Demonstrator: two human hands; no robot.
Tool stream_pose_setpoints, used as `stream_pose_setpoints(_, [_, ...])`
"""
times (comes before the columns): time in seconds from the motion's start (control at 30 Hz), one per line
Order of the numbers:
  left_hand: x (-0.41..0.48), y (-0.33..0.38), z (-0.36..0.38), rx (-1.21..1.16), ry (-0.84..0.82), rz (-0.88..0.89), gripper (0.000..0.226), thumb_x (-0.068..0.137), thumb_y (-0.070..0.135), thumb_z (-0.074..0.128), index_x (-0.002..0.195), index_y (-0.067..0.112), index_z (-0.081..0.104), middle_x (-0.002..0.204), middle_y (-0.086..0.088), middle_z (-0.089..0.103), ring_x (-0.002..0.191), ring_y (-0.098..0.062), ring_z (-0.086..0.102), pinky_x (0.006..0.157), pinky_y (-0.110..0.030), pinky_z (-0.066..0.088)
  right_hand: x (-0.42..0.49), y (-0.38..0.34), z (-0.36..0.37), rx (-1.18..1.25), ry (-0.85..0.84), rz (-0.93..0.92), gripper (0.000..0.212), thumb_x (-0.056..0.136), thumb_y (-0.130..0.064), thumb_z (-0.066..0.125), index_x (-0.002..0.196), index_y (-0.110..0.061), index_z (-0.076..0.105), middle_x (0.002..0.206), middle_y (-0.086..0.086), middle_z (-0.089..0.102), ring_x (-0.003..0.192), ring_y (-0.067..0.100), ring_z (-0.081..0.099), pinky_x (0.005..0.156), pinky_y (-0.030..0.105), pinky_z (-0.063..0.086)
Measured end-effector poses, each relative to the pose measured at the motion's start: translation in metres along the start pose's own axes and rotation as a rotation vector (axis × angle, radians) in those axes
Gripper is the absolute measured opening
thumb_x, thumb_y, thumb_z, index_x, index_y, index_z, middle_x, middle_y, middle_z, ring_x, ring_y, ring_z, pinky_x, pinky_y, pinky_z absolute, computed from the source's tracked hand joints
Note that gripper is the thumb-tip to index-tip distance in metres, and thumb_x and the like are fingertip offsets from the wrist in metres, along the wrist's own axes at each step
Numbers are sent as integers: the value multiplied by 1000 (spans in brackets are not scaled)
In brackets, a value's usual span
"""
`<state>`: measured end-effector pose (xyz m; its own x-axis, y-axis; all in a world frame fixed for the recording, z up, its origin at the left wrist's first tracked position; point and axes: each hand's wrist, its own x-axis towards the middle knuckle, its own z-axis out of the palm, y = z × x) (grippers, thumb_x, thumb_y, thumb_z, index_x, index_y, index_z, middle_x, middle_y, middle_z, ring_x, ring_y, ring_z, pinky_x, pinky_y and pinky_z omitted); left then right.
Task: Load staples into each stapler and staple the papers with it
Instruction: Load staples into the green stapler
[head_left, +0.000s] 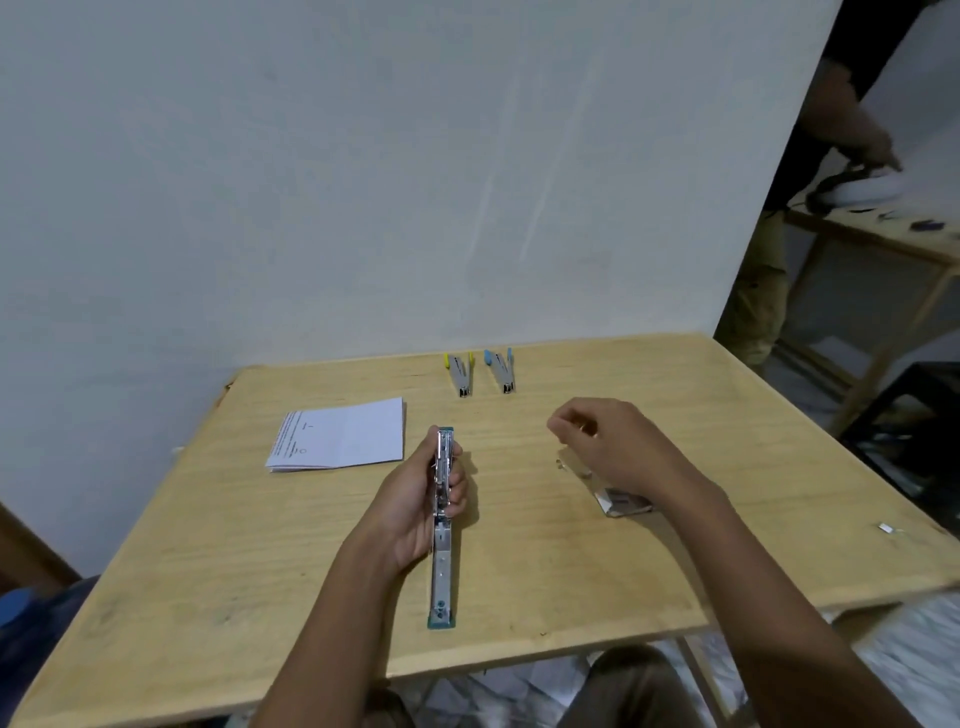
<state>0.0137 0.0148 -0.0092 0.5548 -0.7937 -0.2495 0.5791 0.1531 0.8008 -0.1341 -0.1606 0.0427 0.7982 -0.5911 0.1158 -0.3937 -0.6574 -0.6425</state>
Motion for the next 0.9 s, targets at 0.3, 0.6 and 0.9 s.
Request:
stream_pose_setpoints(0.3, [-4,0,2,33,38,32,37,102,43,42,87,11,54,57,-3,42,43,-11,41,36,-20,32,-29,27,-41,-241,-195,171,16,90,-21,64,81,-28,75,85,-13,72,78,7,63,62,22,46])
stream_pose_setpoints(0.6, [-14,-1,8,56,94,83,38,104,41,38,85,12,52,54,0,39,41,-11,36,37,-20,26,-38,26,-25,-416,-213,188,13,87,-32,67,87,-30,79,87,-13,73,80,10,66,71,30,54])
stream_pose_setpoints(0.9, [-16,-3,8,45,107,92,38,103,42,39,86,11,53,55,-2,41,41,-11,37,36,-20,28,-40,23,-30,-478,-200,142,21,88,-22,52,84,-25,72,83,-11,71,67,10,60,56,24,41])
